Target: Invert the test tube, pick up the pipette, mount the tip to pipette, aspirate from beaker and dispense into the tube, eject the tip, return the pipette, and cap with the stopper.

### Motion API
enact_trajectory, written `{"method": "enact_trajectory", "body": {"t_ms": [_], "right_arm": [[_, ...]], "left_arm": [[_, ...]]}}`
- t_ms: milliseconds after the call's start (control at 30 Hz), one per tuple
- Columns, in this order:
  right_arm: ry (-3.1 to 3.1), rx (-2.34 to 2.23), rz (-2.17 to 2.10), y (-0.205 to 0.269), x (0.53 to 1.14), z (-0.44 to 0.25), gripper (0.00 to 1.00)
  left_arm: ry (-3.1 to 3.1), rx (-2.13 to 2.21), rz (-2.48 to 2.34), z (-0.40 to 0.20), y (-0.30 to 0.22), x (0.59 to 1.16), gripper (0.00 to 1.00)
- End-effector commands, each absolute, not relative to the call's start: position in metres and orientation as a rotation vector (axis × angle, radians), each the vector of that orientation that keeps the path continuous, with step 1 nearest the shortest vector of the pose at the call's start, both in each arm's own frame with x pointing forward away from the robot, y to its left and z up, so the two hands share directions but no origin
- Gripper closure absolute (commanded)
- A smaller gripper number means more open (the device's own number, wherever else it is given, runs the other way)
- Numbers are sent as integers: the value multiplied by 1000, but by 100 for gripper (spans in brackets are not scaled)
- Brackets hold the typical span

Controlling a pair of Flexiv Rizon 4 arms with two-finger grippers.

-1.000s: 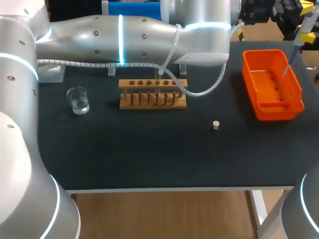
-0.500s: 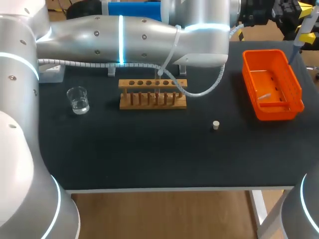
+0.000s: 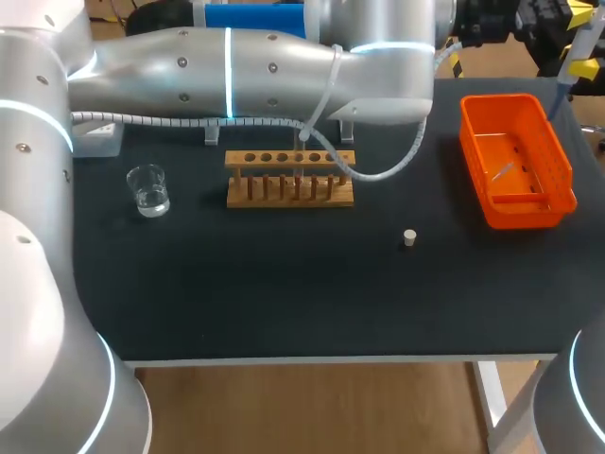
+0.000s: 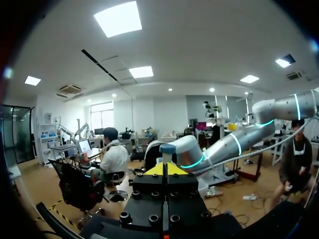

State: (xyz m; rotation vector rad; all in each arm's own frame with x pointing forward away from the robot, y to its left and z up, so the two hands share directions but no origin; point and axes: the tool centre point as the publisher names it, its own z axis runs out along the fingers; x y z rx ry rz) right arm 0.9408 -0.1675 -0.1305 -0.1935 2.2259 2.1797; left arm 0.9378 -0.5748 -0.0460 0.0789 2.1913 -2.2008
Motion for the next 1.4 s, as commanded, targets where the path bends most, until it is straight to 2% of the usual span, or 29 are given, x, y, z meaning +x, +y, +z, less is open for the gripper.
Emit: {"method": "enact_trajectory", "body": {"t_ms": [33, 633, 667, 700, 1400], "right_arm": [[2230, -195, 2177, -168, 941, -126, 100], [2230, -195, 2177, -168, 941, -126, 100], [2230, -195, 2177, -168, 941, -126, 100], [2230, -195, 2177, -168, 941, -126, 100], [2230, -195, 2177, -168, 941, -126, 100]], "left_arm": [[2171, 69, -2195, -45, -574, 934, 100], [2133, 105, -2166, -26, -566, 933, 100], [2152, 89, -2170, -25, -563, 934, 61], [2167, 73, -2162, -25, -558, 935, 0], [2335, -132, -2086, -10, -428, 925, 0]]}}
